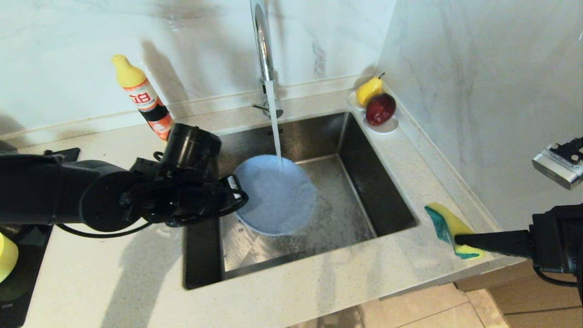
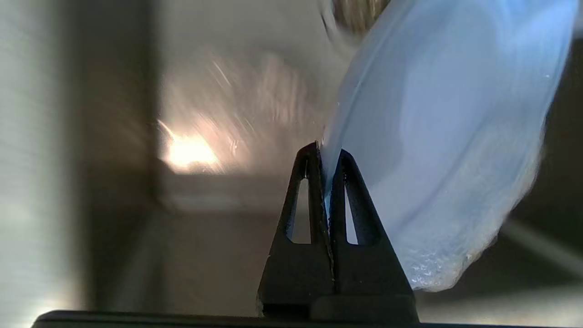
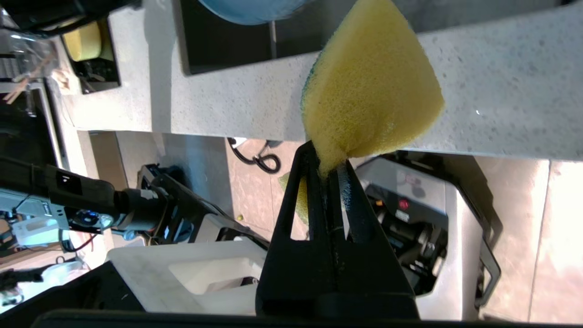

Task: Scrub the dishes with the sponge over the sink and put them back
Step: Wash the plate

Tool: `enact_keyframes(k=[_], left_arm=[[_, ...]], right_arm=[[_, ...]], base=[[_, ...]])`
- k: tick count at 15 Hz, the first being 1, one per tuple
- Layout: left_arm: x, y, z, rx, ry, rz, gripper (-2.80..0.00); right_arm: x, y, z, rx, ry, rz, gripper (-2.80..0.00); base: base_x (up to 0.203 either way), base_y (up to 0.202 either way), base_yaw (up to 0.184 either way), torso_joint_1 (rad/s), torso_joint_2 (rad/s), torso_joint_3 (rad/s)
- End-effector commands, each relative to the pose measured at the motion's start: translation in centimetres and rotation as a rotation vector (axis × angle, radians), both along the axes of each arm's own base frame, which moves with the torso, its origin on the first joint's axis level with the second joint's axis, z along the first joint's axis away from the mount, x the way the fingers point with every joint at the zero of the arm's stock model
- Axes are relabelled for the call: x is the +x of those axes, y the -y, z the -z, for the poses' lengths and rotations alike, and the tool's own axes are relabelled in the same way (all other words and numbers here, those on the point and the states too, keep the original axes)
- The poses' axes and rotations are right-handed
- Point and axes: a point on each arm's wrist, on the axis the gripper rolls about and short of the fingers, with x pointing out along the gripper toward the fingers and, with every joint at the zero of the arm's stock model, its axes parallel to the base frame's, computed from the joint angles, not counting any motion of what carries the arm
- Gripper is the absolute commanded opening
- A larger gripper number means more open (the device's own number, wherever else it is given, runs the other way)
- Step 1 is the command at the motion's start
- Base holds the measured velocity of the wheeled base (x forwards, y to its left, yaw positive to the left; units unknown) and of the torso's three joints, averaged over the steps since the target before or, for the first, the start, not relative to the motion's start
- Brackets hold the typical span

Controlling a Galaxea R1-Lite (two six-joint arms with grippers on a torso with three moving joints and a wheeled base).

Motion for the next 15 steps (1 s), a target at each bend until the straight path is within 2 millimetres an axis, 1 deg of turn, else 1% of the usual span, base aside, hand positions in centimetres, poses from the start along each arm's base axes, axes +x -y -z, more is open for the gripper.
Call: enact_keyframes(k=[1, 4, 7, 8, 9, 11, 13, 15], left_arm=[[-1.3, -2.0, -2.6, 0.066, 0.133, -0.086, -2.8], [-2.1, -3.4, -3.8, 0.137, 0.308, -0.113, -2.8], [-3.4, -5.5, -5.9, 0.21, 0.494, -0.134, -2.8], [-3.9, -6.1, -6.8, 0.205, 0.558, -0.149, -2.8], [-4.2, -6.3, -7.3, 0.202, 0.608, -0.156, -2.8], [-4.5, -6.4, -7.6, 0.24, 0.679, -0.15, -2.8], [-4.9, -6.6, -8.3, 0.284, 0.791, -0.152, -2.8], [-5.8, -6.7, -7.8, 0.354, 0.875, -0.104, -2.8]], right_arm=[[-0.3, 0.2, 0.0, 0.003, 0.001, 0.0, -2.8], [-0.3, 0.4, 0.8, -0.002, -0.024, 0.013, -2.8], [-0.6, 0.5, 0.7, -0.001, -0.017, 0.012, -2.8], [-0.6, 0.5, 0.7, -0.001, -0.017, 0.013, -2.8], [-0.5, 0.5, 0.7, -0.003, -0.02, 0.014, -2.8], [-0.7, 0.6, 0.7, -0.002, -0.018, 0.014, -2.8], [-0.9, 0.6, 0.5, 0.002, -0.014, 0.014, -2.8], [-0.8, 0.6, 0.3, 0.002, -0.007, 0.013, -2.8]], base=[[0.0, 0.0, 0.0, 0.0, 0.0, 0.0], [0.0, 0.0, 0.0, 0.0, 0.0, 0.0], [0.0, 0.0, 0.0, 0.0, 0.0, 0.0], [0.0, 0.0, 0.0, 0.0, 0.0, 0.0], [0.0, 0.0, 0.0, 0.0, 0.0, 0.0], [0.0, 0.0, 0.0, 0.0, 0.0, 0.0], [0.0, 0.0, 0.0, 0.0, 0.0, 0.0], [0.0, 0.0, 0.0, 0.0, 0.0, 0.0]])
